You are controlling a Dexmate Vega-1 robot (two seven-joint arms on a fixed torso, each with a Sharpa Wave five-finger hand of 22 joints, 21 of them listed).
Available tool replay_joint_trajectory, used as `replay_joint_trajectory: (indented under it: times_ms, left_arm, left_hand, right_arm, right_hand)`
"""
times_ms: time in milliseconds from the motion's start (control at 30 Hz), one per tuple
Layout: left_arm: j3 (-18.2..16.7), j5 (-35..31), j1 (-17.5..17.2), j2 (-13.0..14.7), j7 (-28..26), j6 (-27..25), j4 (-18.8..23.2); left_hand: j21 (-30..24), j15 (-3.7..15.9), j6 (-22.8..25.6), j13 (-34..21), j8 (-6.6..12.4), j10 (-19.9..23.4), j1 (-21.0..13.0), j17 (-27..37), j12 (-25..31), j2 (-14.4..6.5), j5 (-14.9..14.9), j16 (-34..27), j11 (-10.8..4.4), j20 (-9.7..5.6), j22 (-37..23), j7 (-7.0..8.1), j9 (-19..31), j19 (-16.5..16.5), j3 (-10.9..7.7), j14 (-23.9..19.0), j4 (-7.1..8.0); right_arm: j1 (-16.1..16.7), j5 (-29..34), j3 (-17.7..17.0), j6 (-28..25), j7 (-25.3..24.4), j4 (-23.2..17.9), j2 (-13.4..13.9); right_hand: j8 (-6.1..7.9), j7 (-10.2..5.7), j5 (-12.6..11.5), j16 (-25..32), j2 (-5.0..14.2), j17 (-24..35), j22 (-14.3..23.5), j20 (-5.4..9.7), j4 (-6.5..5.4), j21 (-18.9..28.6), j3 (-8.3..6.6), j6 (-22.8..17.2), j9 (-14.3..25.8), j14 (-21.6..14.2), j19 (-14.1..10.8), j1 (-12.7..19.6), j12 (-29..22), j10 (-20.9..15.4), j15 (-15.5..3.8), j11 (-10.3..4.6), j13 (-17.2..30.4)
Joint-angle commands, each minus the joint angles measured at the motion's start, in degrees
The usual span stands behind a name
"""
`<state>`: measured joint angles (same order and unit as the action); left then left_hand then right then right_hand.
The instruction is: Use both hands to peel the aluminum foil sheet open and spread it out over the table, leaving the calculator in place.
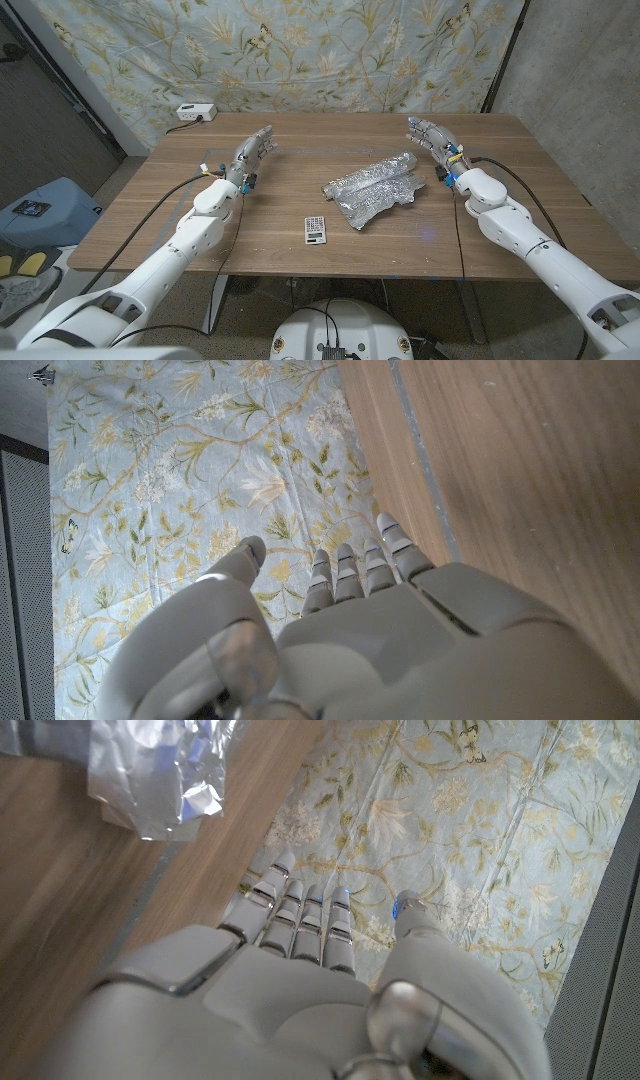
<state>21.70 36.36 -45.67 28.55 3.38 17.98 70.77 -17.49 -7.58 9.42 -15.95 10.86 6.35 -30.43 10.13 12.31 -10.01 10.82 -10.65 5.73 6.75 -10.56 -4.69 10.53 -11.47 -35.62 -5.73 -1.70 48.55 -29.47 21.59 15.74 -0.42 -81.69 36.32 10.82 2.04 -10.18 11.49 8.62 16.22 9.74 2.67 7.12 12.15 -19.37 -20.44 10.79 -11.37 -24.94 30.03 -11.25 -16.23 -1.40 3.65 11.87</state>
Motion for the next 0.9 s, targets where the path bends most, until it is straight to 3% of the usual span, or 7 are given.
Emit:
replay_joint_trajectory:
  times_ms: [33,367,700,900]
  left_arm:
    - [0.4,-0.6,0.1,-0.7,-1.1,0.2,0.2]
    - [0.0,-0.8,-2.1,-0.6,-3.8,-0.1,4.1]
    - [-1.4,-0.6,-4.3,0.8,-6.1,-0.5,8.1]
    - [-1.7,-0.6,-4.6,1.1,-6.6,-0.7,8.7]
  left_hand:
    - [0.2,-0.47,0.4,-0.1,0.14,0.2,-0.7,0.1,0.3,0.1,0.3,-0.2,-0.10,-0.21,-0.1,-0.18,0.2,-0.6,-0.12,-0.2,-0.51]
    - [0.3,-0.56,0.4,0.1,0.10,0.3,-0.9,0.2,0.4,0.1,0.3,-0.3,0.14,-0.10,-0.1,-0.30,0.2,-0.7,0.00,-0.2,-0.93]
    - [0.4,-0.65,0.3,0.2,0.05,0.3,-1.0,0.2,0.4,0.1,0.3,-0.2,0.07,-0.08,-0.1,-0.38,0.2,-0.6,0.24,-0.1,-1.20]
    - [0.5,-0.64,0.3,0.2,0.03,0.3,-1.0,0.3,0.4,0.1,0.3,-0.3,0.08,-0.03,-0.1,-0.36,0.2,-0.6,0.39,0.0,-1.31]
  right_arm:
    - [0.4,4.9,0.3,-0.2,0.0,-3.6,4.1]
    - [-0.7,8.7,1.1,-0.6,2.3,-5.9,7.3]
    - [-3.6,14.8,3.4,-1.8,3.0,-7.3,8.4]
    - [-5.4,18.9,5.1,-2.6,3.5,-8.0,8.8]
  right_hand:
    - [-0.03,0.01,-0.3,0.1,-0.01,-0.1,0.3,-0.08,0.39,-0.2,-0.28,0.1,0.1,0.2,-0.1,0.8,0.0,0.3,0.19,0.03,0.1]
    - [-0.10,0.21,-0.3,0.0,-0.67,-0.8,0.3,-0.75,1.12,-0.4,-0.05,0.8,0.0,0.6,0.0,1.3,0.0,0.8,0.79,0.20,0.0]
    - [-0.17,0.20,-0.3,-0.2,-1.39,-1.6,0.3,-1.89,1.68,-0.7,0.27,1.7,0.0,1.4,0.5,1.8,0.1,1.5,1.67,0.16,0.0]
    - [-0.03,0.49,-0.4,-0.2,-2.15,-2.1,0.2,-2.41,2.75,-0.6,-0.05,1.8,0.0,1.3,0.2,3.3,0.0,1.5,1.88,0.31,-0.1]
